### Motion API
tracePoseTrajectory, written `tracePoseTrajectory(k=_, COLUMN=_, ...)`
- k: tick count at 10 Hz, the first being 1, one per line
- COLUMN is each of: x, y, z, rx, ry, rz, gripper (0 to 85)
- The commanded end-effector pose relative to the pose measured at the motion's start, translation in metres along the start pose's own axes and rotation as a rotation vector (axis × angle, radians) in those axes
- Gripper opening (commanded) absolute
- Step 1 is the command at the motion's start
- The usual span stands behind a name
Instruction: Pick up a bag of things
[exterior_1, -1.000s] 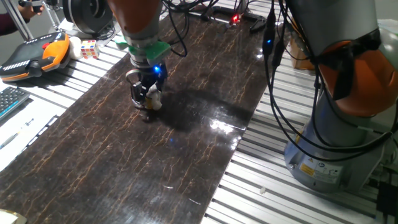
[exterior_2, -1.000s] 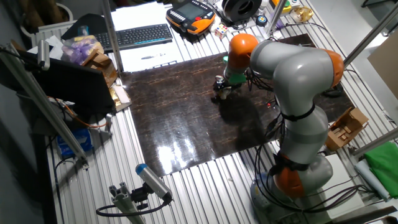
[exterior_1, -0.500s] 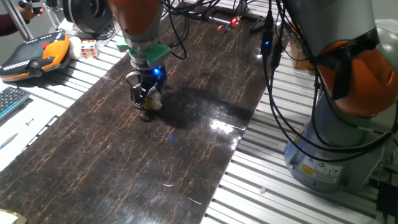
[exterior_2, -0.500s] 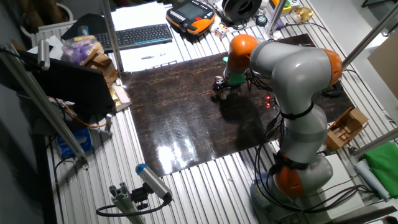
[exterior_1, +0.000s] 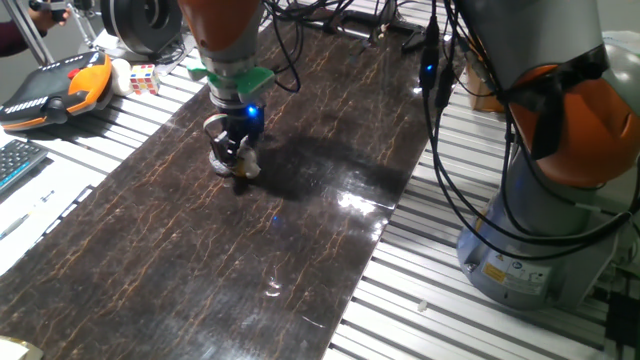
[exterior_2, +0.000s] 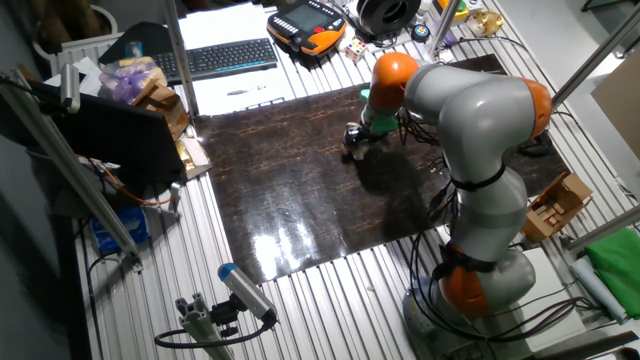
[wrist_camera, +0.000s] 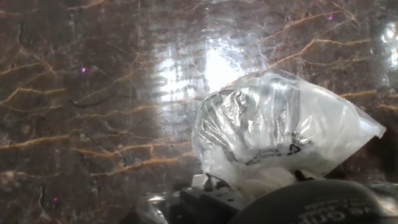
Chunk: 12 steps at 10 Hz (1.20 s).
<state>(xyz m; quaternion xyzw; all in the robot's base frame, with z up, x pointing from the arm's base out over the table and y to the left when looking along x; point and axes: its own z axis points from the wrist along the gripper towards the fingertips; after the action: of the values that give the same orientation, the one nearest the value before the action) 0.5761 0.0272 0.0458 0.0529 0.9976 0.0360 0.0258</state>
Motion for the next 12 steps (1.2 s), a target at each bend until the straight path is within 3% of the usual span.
tracePoseTrajectory(k=1, x=-0.001, y=0.0, z=-0.003, rx=0.003, ry=-0.004, rz=-0.001, gripper=0.7)
tracePoseTrajectory(k=6, x=-0.001, y=0.003, z=-0.006, rx=-0.001, ry=-0.022, rz=0.002, gripper=0.7)
tracePoseTrajectory(k=9, x=0.0, y=0.004, z=-0.01, rx=0.025, ry=-0.024, rz=0.001, gripper=0.7)
tracePoseTrajectory(k=12, x=0.0, y=0.004, z=-0.026, rx=0.038, ry=-0.02, rz=-0.003, gripper=0.7)
